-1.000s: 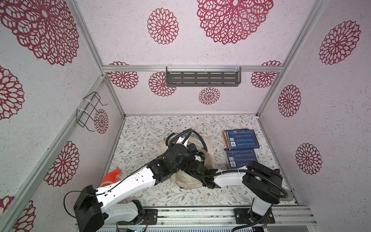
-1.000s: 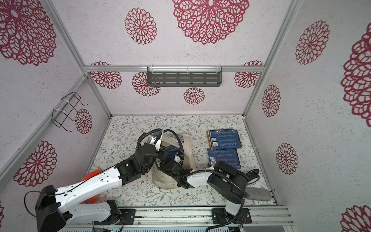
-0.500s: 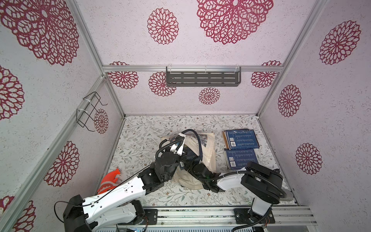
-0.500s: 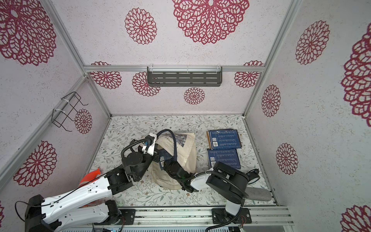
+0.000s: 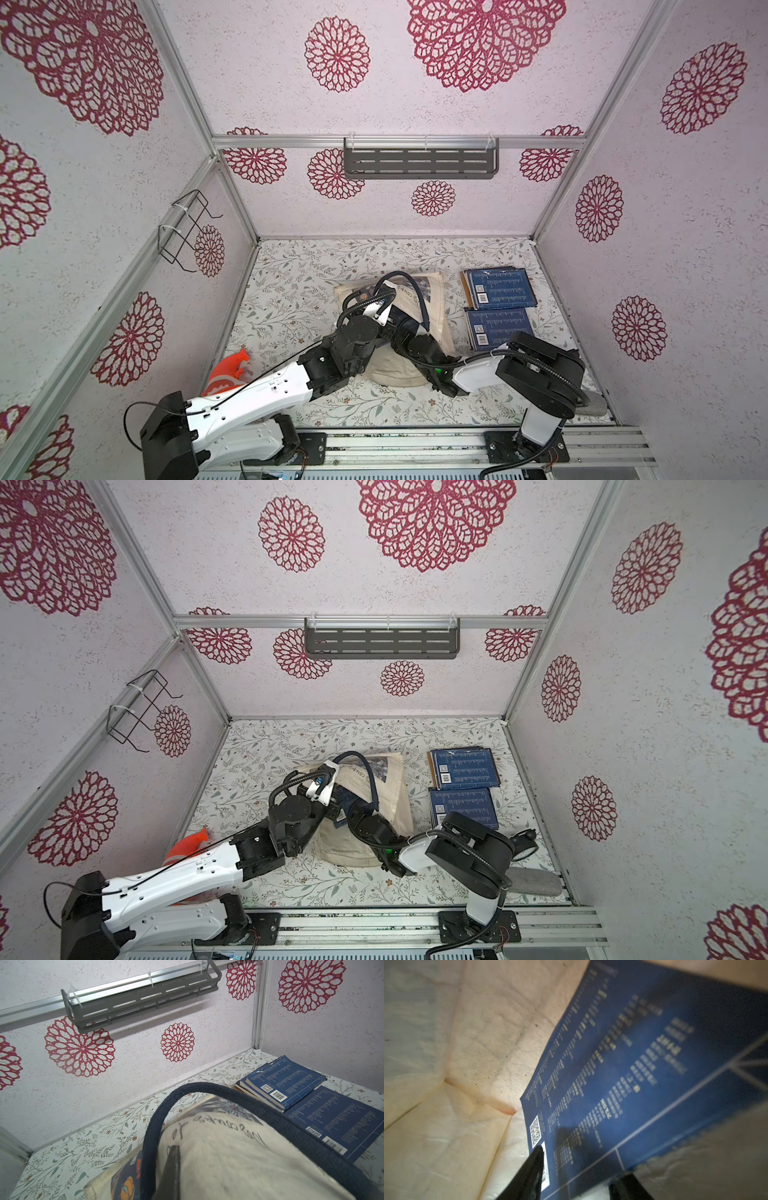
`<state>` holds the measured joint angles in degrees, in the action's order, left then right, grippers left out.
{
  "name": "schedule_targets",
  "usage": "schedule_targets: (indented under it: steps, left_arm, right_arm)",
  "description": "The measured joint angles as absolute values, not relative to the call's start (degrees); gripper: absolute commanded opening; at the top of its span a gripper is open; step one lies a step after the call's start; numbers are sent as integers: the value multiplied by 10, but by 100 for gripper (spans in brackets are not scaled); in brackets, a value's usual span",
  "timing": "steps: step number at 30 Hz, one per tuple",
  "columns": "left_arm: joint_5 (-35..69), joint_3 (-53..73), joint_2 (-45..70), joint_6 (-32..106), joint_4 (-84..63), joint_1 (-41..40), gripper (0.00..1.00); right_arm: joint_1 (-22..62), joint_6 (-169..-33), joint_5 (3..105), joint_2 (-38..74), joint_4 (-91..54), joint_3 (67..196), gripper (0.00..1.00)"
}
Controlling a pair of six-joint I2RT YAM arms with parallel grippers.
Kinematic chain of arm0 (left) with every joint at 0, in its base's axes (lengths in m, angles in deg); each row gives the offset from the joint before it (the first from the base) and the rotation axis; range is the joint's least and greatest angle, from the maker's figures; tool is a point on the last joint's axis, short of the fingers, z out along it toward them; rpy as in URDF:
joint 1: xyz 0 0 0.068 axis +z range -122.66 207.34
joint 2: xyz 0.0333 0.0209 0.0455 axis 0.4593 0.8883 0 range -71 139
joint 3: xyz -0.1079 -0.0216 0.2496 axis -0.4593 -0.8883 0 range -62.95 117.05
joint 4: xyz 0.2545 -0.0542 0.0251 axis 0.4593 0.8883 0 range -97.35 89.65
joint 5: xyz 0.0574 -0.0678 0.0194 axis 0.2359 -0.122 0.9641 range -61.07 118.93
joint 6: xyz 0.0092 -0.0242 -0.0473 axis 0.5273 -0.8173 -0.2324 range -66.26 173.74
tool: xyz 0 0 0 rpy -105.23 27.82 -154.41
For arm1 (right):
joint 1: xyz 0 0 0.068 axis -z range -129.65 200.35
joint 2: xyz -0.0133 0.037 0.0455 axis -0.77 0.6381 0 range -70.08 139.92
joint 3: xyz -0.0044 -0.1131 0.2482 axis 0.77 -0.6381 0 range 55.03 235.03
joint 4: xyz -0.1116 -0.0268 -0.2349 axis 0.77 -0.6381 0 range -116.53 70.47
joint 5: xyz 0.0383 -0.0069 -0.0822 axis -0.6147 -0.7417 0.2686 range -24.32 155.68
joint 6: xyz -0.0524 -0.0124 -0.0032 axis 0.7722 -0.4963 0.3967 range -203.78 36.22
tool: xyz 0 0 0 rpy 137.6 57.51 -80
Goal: Take out the books from the canvas bag
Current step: Pick up the book from the canvas bag.
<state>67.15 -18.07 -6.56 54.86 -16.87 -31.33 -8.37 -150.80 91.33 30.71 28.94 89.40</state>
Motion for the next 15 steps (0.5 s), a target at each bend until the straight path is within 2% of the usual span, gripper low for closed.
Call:
schedule_targets:
  steps: [6,15]
  left_arm:
    - [672,-177,-59,549,-165,-314,0]
    - [687,-166,-38,549,-159,-314,0]
  right_arm:
    - [-66,-1494,899,311,297,914,39]
    - [-56,-1478,865,335,303,952,8]
